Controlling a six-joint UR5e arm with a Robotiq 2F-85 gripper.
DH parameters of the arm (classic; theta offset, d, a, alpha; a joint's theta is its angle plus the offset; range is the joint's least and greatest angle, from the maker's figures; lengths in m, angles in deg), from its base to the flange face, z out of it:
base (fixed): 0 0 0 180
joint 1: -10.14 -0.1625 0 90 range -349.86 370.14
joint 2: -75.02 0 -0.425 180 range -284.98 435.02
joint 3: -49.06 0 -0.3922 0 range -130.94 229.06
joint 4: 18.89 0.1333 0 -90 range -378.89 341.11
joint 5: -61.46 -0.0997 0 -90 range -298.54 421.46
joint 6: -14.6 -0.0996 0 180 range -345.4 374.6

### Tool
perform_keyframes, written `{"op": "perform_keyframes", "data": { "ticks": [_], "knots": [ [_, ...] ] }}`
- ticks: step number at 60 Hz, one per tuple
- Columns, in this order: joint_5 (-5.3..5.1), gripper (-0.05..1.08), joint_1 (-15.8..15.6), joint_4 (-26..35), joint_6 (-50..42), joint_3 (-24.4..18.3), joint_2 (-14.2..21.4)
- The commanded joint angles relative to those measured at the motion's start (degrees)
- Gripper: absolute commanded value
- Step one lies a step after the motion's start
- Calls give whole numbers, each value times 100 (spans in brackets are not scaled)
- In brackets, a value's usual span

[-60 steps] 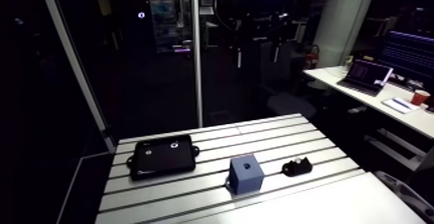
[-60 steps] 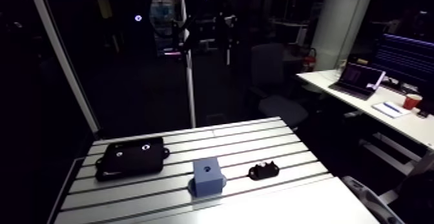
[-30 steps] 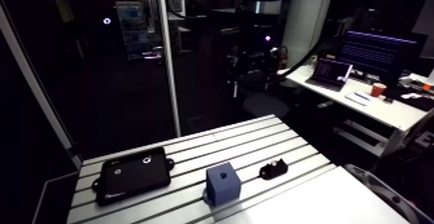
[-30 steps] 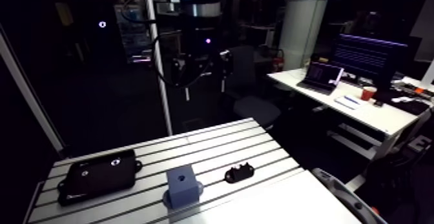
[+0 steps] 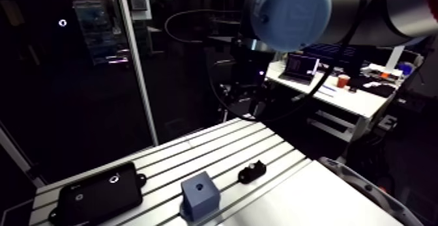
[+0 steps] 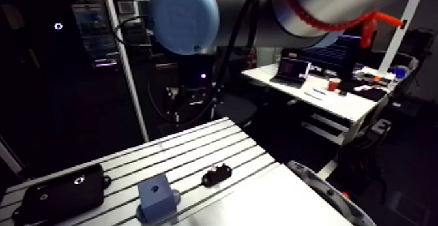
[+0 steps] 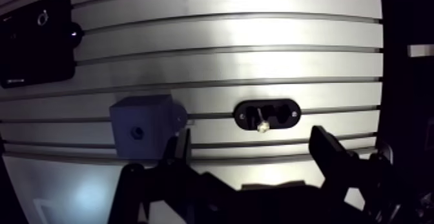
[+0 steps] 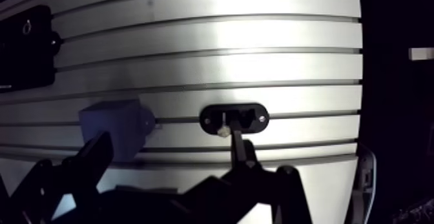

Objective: Pick up the M10 bolt and insert it into the hex recess until seated.

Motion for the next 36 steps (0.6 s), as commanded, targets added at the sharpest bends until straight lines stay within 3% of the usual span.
{"op": "perform_keyframes", "data": {
  "ticks": [1, 8, 12, 14, 20, 36],
  "knots": [
    [-12, 1, 55, -189, 7, 177, -158],
    [5, 1, 47, -283, -36, 210, -249],
    [78, 1, 46, -374, -29, 277, -299],
    [173, 1, 38, -552, -28, 339, -361],
    [240, 1, 38, -851, -12, 447, -457],
    [235, 1, 55, -991, 23, 475, -652]
  ]
}}
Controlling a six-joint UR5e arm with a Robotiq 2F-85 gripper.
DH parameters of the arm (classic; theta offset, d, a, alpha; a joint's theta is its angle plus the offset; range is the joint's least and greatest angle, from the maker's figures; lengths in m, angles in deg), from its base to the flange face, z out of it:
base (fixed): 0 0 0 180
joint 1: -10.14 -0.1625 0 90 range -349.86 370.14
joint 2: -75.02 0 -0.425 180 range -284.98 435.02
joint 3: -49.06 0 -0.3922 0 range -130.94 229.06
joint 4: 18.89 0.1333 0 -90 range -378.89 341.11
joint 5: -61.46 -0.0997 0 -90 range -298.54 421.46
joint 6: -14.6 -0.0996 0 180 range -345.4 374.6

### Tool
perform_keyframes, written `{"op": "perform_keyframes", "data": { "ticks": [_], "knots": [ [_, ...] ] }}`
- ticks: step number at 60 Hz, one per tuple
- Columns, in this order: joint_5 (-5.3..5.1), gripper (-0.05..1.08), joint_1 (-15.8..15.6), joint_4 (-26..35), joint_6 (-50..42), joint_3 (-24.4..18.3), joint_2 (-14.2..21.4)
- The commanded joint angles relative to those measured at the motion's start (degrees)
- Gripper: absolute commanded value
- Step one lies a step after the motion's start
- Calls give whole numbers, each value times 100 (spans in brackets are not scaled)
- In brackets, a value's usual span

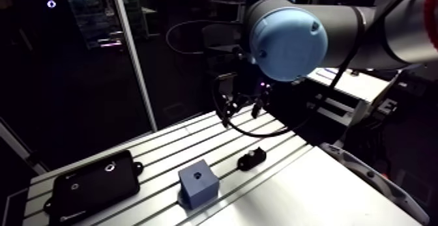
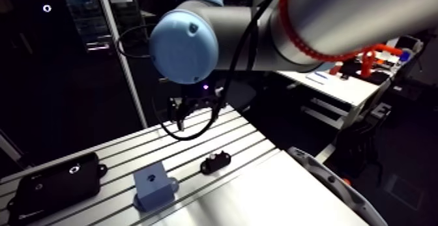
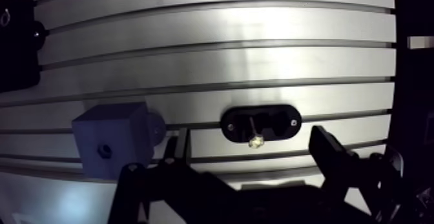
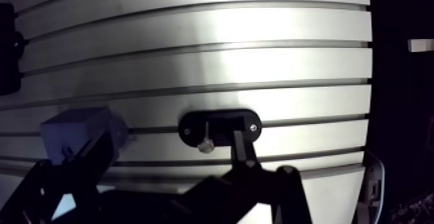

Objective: Pick up the M10 bolt and insert it into the hex recess until seated.

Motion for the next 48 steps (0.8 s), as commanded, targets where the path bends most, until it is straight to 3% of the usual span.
{"op": "perform_keyframes", "data": {
  "ticks": [1, 14, 24, 35, 48],
  "knots": [
    [16, 1, 13, -118, 27, 42, -140],
    [42, 2, 22, -126, 118, 121, -205],
    [225, 3, 22, -152, 125, 285, -206],
    [236, 5, 89, -384, 202, 418, -215],
    [227, 18, 222, -442, 238, 517, -215]
  ]
}}
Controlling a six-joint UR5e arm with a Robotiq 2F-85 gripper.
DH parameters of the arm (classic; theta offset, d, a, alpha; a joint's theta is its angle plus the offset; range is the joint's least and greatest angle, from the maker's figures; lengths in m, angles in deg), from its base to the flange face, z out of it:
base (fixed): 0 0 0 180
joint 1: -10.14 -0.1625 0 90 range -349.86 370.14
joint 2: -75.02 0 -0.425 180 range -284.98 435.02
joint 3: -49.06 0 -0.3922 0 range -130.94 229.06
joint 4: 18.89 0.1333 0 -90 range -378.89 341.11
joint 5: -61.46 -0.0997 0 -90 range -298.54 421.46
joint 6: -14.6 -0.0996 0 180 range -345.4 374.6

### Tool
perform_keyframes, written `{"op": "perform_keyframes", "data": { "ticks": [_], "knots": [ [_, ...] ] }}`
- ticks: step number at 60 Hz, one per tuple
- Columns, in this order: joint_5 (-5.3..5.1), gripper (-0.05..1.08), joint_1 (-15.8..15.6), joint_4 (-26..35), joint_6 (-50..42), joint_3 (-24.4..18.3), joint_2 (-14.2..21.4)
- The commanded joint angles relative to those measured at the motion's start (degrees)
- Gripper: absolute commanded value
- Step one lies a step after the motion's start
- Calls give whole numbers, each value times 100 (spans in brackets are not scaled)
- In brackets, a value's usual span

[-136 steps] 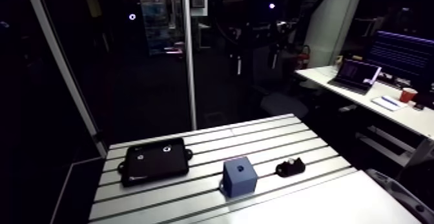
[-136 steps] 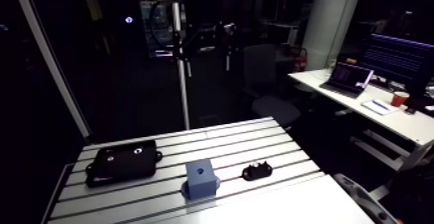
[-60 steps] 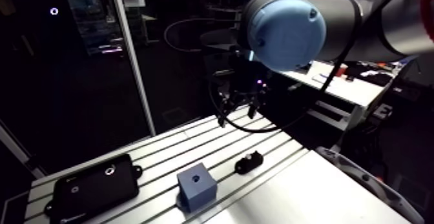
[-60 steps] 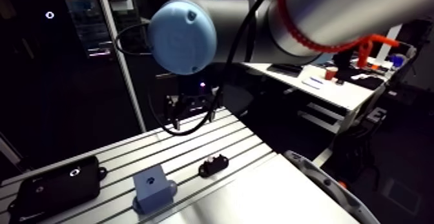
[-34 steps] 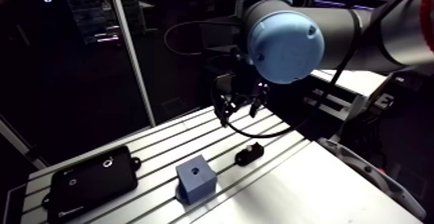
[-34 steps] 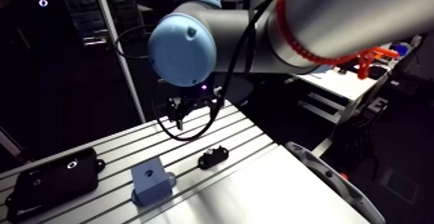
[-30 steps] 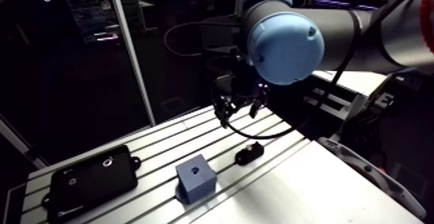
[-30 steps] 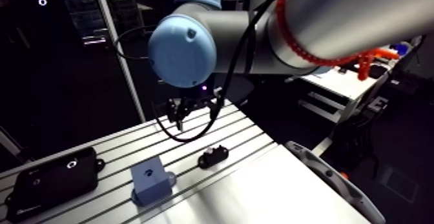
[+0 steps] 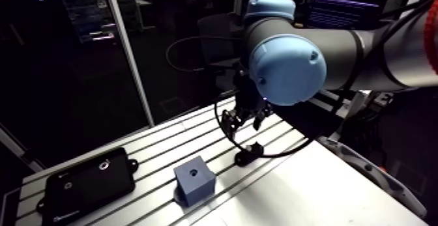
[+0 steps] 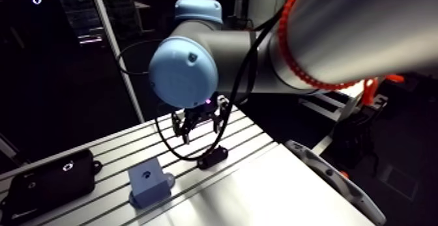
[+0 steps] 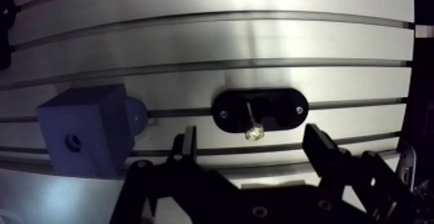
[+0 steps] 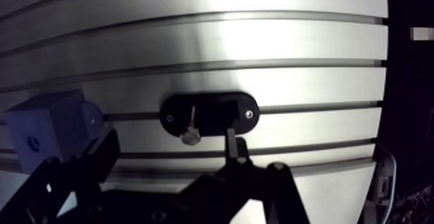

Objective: Pick up the M10 bolt and insert it into the hex recess until seated.

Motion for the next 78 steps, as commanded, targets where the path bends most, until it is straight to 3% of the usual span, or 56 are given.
{"op": "perform_keyframes", "data": {
  "ticks": [1, 9, 39, 78],
  "knots": [
    [2, 20, 101, -93, 69, 98, -2],
    [10, 30, 110, -165, 206, 168, -2],
    [11, 44, 101, -337, 224, 275, -105],
    [27, 48, 101, -563, 215, 318, -256]
  ]
}}
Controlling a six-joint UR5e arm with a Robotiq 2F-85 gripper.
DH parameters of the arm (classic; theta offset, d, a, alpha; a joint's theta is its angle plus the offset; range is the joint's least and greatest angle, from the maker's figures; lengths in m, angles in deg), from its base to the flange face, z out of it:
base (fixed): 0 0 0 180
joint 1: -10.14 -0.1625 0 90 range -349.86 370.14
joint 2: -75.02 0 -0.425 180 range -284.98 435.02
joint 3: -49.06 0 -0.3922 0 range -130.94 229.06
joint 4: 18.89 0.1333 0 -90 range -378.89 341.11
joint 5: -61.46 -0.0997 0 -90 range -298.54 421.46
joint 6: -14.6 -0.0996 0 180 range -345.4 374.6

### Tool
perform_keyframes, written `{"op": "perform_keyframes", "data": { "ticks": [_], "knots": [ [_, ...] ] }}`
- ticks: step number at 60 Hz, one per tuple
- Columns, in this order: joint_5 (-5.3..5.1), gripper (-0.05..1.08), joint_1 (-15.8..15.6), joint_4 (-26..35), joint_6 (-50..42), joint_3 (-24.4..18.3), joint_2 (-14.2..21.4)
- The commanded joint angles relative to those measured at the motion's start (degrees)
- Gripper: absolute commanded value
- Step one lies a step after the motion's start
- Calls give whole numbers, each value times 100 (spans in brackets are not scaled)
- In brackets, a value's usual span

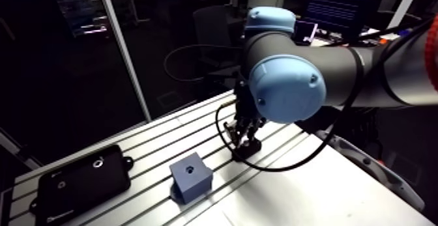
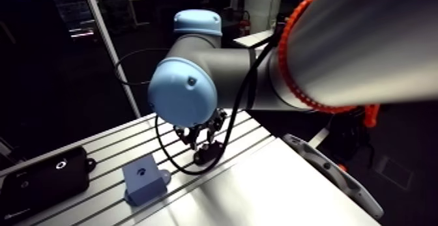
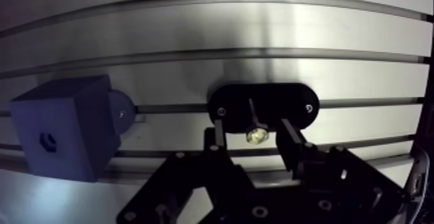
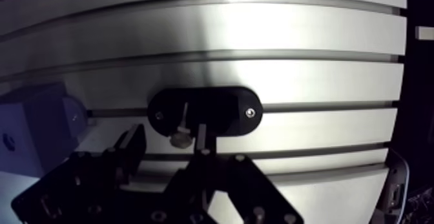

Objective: Pick up the M10 bolt and insert it into the hex recess until seated.

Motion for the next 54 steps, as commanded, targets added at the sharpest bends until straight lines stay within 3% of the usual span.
{"op": "perform_keyframes", "data": {
  "ticks": [1, 54],
  "knots": [
    [12, 49, 0, -171, 8, 16, -48],
    [107, 49, 8, -175, 122, 95, 21]
  ]
}}
